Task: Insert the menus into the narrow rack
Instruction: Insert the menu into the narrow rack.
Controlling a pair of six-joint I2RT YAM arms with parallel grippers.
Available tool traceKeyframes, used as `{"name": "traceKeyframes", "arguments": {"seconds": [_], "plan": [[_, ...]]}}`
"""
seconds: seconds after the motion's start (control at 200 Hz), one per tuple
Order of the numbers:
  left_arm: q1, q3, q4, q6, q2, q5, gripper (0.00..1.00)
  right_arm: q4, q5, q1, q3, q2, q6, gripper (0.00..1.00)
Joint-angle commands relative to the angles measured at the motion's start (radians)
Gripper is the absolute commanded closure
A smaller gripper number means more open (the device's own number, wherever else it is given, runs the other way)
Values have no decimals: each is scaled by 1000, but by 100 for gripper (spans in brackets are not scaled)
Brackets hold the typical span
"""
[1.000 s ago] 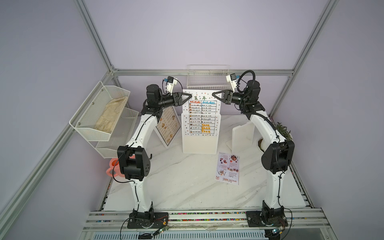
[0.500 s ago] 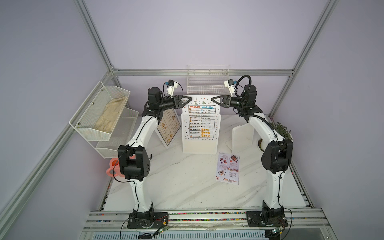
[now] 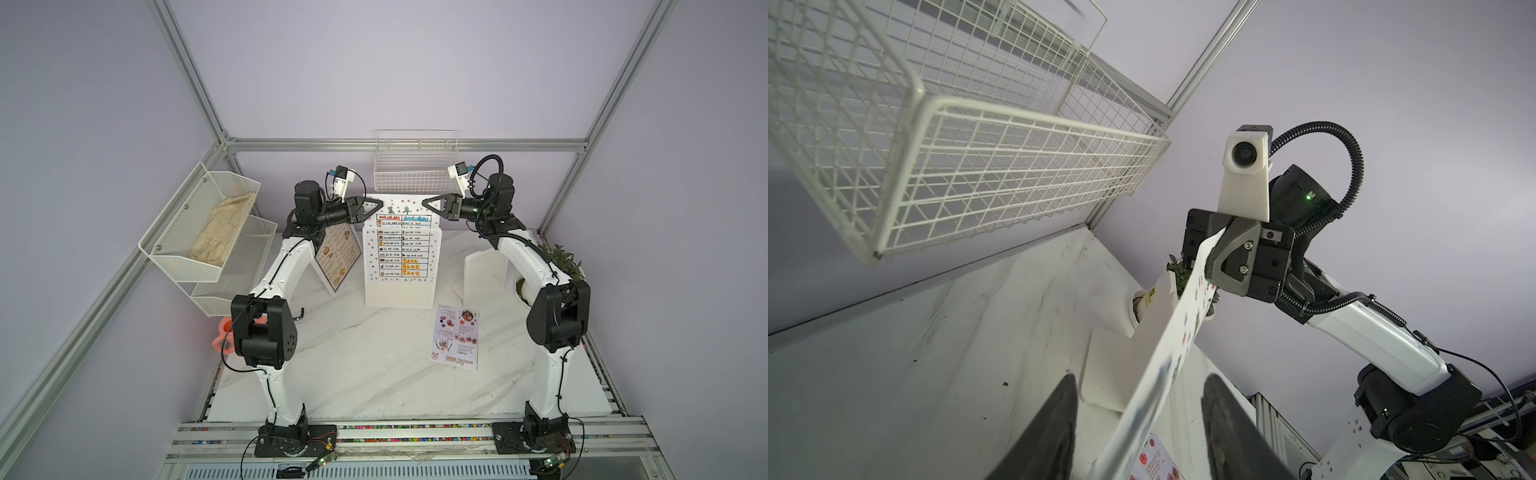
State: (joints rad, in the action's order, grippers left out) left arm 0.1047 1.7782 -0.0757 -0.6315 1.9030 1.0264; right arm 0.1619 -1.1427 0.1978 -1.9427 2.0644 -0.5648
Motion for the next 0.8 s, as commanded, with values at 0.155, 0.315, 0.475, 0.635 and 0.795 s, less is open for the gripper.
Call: {"name": "traceKeyframes", "arguments": {"seconds": [0.155, 0.315, 0.475, 0.635, 0.795], "plan": [[-3, -31, -47, 31, -44, -2, 51, -23, 27, 8, 9, -41, 42, 94], [-3, -43, -49, 30, -42, -3, 51, -36, 33, 8, 23, -50, 60, 92], [-3, -47, -49, 31, -39, -5, 49, -38, 47, 6, 33, -67, 75, 86], [-3, -50, -41, 42, -43, -12, 48, -54, 51, 8, 13, -64, 85, 83], [-5, -53, -17, 61, -51, -29, 43, -61, 40, 8, -9, -55, 81, 82]]}}
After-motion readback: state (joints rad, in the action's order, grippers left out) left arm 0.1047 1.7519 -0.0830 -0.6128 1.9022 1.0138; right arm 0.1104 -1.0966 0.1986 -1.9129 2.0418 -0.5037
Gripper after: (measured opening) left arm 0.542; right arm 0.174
